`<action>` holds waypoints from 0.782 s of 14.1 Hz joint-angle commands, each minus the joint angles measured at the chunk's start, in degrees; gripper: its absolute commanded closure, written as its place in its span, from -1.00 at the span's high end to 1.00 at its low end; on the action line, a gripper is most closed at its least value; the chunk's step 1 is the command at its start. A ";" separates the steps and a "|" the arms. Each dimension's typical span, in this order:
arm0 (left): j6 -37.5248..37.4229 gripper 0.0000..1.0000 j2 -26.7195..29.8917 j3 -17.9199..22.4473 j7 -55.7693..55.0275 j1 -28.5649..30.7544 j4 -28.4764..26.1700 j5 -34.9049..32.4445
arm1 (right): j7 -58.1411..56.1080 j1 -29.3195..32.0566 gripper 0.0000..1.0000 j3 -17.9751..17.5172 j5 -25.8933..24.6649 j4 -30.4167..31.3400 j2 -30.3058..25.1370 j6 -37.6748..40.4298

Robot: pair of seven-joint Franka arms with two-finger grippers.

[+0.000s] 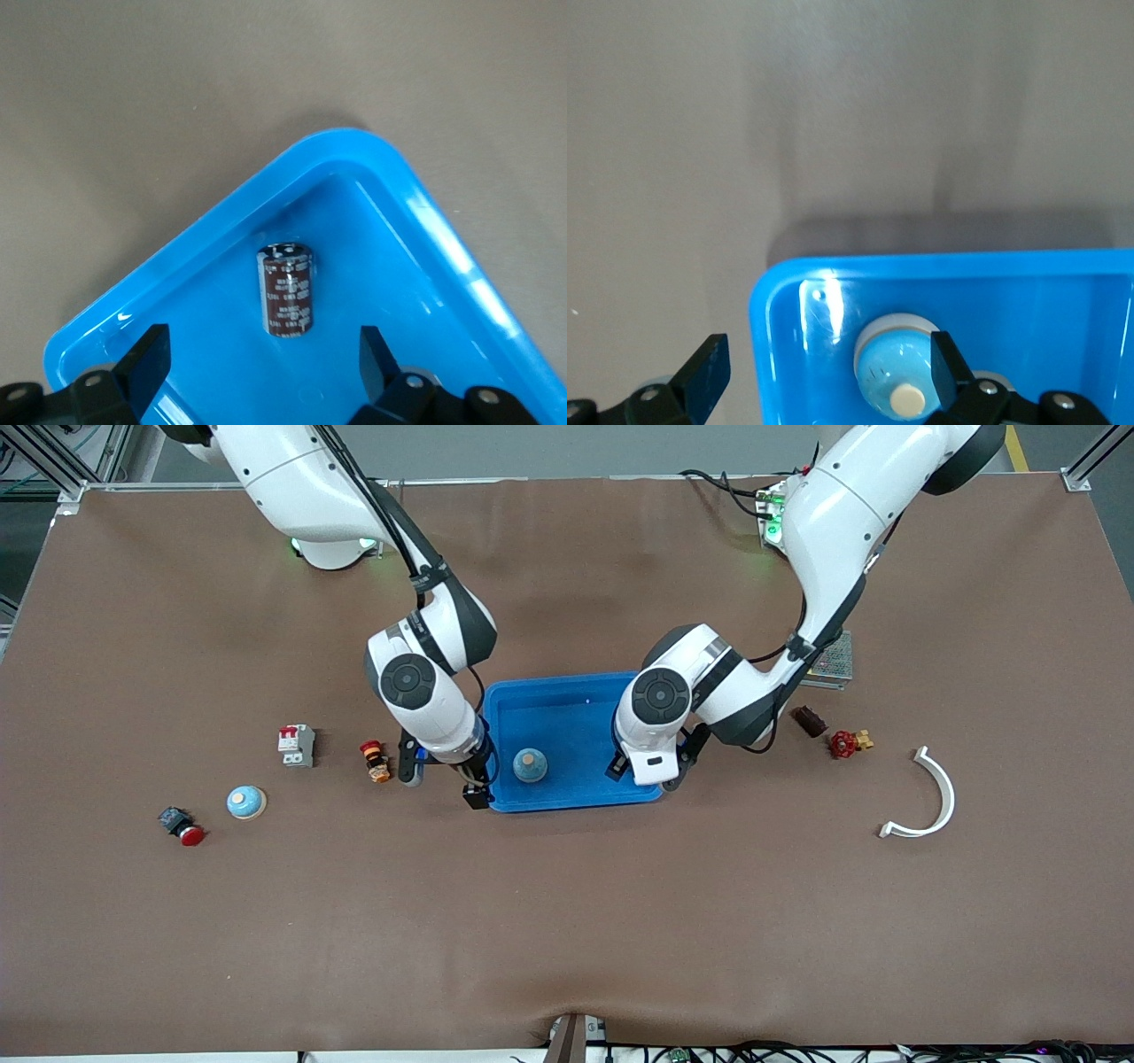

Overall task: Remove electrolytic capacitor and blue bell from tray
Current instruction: 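Reach the left gripper to the capacitor while the right gripper reaches the bell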

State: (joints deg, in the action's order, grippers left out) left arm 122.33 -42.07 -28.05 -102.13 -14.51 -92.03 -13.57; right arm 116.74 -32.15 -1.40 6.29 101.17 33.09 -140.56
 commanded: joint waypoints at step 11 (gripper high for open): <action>4.40 0.19 -3.37 1.33 -2.46 -1.13 -0.35 -1.46 | 4.54 -5.73 1.00 0.96 -1.72 -2.99 5.32 0.64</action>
State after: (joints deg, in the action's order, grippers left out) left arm 125.94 -45.32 -27.31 -102.92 -14.97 -92.44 -13.93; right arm 119.13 -37.19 -1.13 5.86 100.69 36.89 -140.37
